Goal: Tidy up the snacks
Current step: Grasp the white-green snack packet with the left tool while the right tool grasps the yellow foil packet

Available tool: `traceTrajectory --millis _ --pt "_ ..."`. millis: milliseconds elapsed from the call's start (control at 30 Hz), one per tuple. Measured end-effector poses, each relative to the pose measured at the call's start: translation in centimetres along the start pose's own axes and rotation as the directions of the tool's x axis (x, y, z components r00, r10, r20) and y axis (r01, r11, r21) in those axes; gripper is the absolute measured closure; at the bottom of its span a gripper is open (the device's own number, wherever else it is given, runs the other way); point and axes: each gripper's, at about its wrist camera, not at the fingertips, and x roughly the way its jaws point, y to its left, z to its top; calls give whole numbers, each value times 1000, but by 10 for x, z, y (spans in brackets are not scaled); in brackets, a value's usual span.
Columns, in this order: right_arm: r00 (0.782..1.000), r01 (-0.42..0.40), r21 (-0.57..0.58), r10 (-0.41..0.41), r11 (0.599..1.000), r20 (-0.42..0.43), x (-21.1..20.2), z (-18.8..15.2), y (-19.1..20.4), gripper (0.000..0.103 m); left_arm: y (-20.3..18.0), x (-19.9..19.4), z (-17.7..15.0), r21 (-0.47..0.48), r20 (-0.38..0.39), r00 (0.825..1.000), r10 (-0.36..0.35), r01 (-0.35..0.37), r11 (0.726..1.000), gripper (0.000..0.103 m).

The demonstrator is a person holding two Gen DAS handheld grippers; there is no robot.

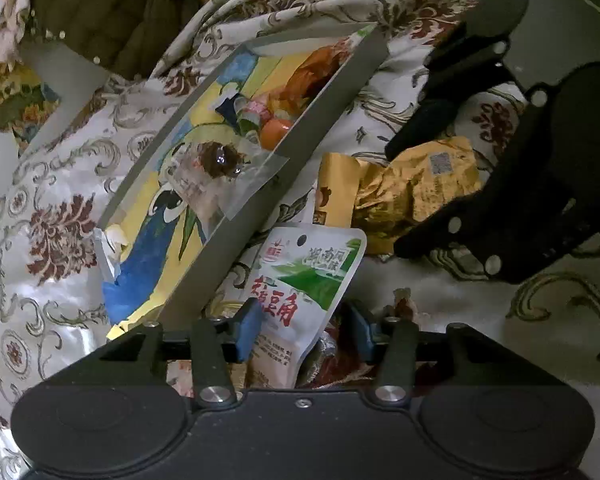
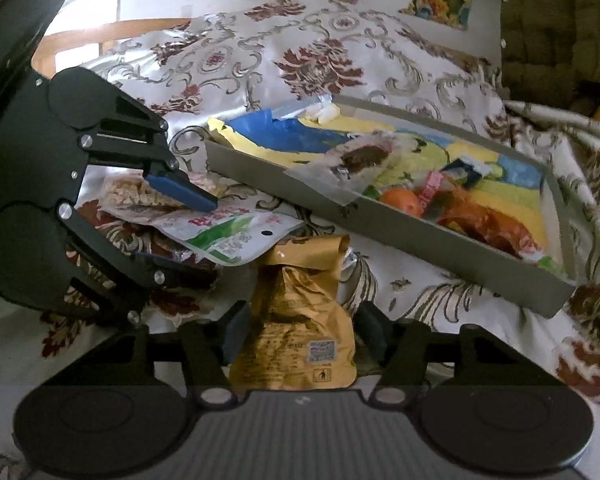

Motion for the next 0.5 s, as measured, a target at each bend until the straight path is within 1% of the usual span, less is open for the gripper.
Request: traceTrajectory --millis 33,67,100,167,300,433,467,500 --pt "1000 -6 9 6 1000 1 0 0 -2 39 1 0 1 -12 -4 1000 -5 5 1000 51" --pt "1000 -12 15 12 1000 5 -1 0 -3 42 3 0 2 -29 -7 1000 -5 5 1000 54" --pt "1000 -16 17 16 1000 9 -2 0 -3 47 5 1 3 -45 -10 1000 -3 3 999 60" --pt "1000 -14 16 13 1000 11 -4 0 -3 48 6 1 4 -71 -13 1000 16 -17 997 64" --pt "1000 -20 27 20 999 6 -6 1 -3 51 4 1 7 -88 -21 999 45 -47 995 69" --pt "999 -45 61 45 997 7 -11 -1 -8 54 4 -1 10 -98 -30 995 92 -95 991 78" --pt "999 -48 67 48 997 7 -11 -1 -9 55 4 -1 10 -103 -34 994 102 -105 989 82" --pt "999 -49 69 48 996 7 -12 -1 -10 56 5 -2 11 -110 -39 993 110 -114 987 82"
